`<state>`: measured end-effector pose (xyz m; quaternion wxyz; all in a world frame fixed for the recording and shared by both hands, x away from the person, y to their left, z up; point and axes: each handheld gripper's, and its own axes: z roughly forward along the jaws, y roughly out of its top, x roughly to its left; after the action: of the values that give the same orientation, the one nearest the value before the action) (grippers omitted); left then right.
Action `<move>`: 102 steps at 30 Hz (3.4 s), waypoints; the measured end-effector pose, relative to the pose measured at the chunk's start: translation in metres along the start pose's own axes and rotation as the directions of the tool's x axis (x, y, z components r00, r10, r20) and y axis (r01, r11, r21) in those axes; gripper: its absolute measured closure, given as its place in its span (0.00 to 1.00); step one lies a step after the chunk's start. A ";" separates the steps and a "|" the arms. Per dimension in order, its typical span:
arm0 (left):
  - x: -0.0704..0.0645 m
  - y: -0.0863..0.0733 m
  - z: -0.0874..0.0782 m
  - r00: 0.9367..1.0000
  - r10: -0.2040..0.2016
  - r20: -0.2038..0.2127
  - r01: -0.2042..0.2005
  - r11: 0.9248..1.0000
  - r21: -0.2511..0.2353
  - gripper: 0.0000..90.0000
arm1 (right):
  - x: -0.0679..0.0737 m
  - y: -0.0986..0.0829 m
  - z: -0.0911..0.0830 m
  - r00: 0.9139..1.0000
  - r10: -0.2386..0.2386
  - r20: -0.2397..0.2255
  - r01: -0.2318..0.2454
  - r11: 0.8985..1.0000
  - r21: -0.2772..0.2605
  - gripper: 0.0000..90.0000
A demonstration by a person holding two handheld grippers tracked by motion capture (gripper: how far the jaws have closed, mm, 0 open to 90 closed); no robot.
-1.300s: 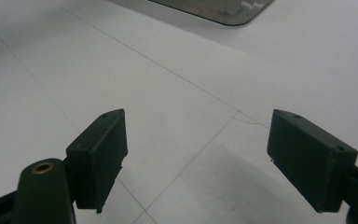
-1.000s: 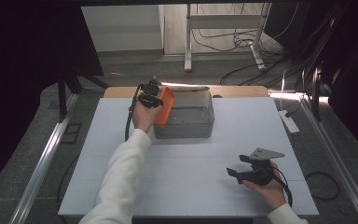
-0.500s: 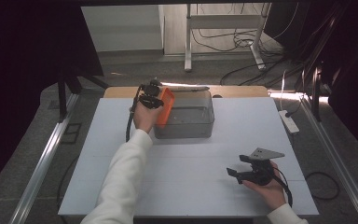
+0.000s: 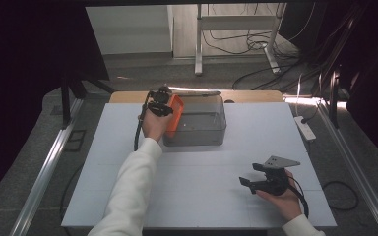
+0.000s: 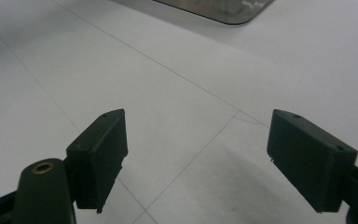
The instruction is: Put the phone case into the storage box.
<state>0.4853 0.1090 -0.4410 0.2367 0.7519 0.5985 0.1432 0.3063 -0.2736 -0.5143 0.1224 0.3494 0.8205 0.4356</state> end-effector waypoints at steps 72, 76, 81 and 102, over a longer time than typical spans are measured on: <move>-0.014 -0.002 0.016 0.990 -0.052 -0.131 0.060 0.996 0.058 0.88 | 0.000 0.011 0.001 0.998 -0.041 -0.052 0.039 0.998 -0.039 0.23; -0.014 -0.003 0.016 0.991 -0.046 -0.127 0.055 0.997 0.062 0.88 | 0.000 0.010 0.000 0.998 -0.043 -0.050 0.041 0.998 -0.037 0.23; -0.014 -0.003 0.016 0.991 -0.050 -0.123 0.058 0.996 0.064 0.88 | 0.001 0.009 -0.001 0.998 -0.039 -0.045 0.038 0.999 -0.034 0.23; -0.018 -0.003 0.017 0.987 -0.030 -0.159 0.042 0.997 0.072 0.87 | 0.000 0.008 -0.002 0.998 -0.042 -0.039 0.041 0.999 -0.030 0.23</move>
<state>0.4867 0.0889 -0.4557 0.1628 0.7357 0.6336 0.1756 0.3088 -0.2723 -0.5065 0.1205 0.3217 0.8235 0.4516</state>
